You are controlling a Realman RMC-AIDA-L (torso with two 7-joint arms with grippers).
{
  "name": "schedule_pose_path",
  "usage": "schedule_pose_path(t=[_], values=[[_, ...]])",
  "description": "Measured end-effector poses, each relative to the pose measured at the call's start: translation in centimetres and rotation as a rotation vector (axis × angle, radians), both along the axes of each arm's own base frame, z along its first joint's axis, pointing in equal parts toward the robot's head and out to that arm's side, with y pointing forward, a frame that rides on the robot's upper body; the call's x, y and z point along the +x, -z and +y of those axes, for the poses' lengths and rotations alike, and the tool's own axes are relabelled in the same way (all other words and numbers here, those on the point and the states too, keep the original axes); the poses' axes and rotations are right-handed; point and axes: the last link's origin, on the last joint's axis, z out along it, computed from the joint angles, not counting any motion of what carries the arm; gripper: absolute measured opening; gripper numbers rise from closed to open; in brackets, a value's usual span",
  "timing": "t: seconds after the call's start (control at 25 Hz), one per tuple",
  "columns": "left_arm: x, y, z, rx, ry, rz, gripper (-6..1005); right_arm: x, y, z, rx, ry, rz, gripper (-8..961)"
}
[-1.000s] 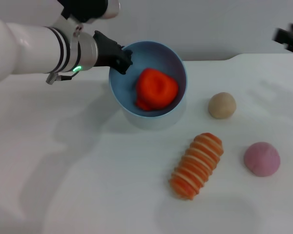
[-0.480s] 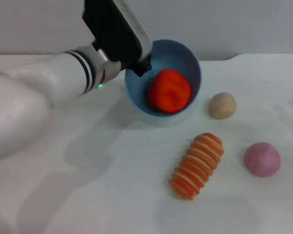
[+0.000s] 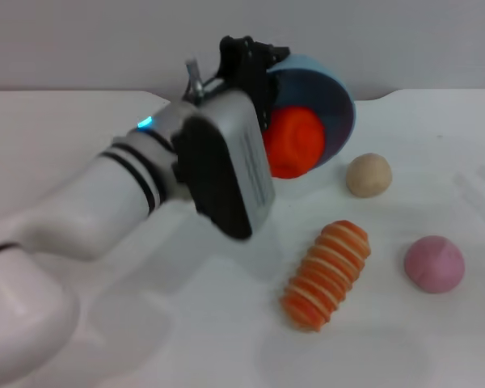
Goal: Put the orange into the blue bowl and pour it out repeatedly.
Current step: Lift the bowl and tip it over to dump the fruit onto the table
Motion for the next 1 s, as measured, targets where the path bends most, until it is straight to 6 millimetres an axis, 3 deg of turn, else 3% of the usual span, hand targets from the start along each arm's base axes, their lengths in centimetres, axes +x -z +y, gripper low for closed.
schedule_pose_path(t=[0.28,1.0], values=[[-0.2,1.5,-3.0,0.060,0.173,0.123,-1,-0.2,0.2,0.2,-0.007,-0.006,0.004,617],[-0.3,1.7,-4.9,0.186,0.335,0.135,-1,-0.4,0.5,0.6,-0.013,-0.005,0.006,617]])
